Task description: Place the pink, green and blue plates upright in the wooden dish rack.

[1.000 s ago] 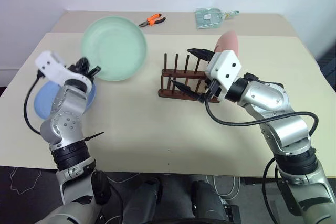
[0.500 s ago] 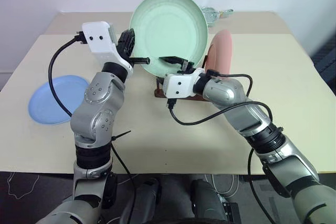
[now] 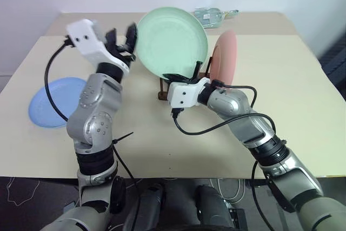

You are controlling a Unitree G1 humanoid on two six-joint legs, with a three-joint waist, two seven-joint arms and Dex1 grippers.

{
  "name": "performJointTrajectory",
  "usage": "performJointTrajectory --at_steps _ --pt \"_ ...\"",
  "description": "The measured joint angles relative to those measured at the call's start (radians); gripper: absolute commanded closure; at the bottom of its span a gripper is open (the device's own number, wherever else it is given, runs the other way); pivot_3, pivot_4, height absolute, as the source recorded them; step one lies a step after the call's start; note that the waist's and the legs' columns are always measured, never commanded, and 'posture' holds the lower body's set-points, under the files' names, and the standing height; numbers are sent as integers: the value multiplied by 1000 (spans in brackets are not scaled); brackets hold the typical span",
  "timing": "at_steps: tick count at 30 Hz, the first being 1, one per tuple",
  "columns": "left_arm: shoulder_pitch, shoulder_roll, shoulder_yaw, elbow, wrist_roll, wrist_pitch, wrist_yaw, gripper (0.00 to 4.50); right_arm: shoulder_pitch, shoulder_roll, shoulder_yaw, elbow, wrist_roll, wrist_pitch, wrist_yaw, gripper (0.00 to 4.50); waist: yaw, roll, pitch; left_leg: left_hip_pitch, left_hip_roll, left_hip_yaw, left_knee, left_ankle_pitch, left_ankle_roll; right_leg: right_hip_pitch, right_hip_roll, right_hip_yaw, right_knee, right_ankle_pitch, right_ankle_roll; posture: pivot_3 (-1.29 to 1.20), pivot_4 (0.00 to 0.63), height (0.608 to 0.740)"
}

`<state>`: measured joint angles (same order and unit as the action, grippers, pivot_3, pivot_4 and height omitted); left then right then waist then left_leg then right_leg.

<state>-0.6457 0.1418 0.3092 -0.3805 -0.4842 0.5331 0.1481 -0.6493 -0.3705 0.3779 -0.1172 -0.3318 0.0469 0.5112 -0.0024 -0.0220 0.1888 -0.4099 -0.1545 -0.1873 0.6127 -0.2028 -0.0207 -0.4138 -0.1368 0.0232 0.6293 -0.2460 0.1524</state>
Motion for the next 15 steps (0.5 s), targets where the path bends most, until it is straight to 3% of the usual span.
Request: performJointTrajectory --at_steps 3,5,10,15 --pt "58 224 75 31 150 -142 -40 1464 64 84 -141 -142 236 78 11 4500 -14 2 -1 1 6 2 -2 -2 -4 -2 5 1 1 2 -4 0 150 740" --pt "174 309 53 44 224 -215 -121 1464 96 143 -244 -236 406 186 8 4500 -10 4 -2 2 6 2 -3 -2 -4 -2 5 1 1 2 -4 0 150 740" --pt "416 283 -115 84 245 -289 -330 1464 132 301 -372 -368 803 496 -80 4500 -5 4 -2 2 7 1 0 -4 0 -1 7 1 0 5 -9 0 150 740" --pt "562 278 -290 50 239 -326 -505 1464 128 354 -478 -370 992 627 -214 4500 -10 7 0 1 11 2 -2 -4 -1 -5 9 2 1 6 -10 0 150 740"
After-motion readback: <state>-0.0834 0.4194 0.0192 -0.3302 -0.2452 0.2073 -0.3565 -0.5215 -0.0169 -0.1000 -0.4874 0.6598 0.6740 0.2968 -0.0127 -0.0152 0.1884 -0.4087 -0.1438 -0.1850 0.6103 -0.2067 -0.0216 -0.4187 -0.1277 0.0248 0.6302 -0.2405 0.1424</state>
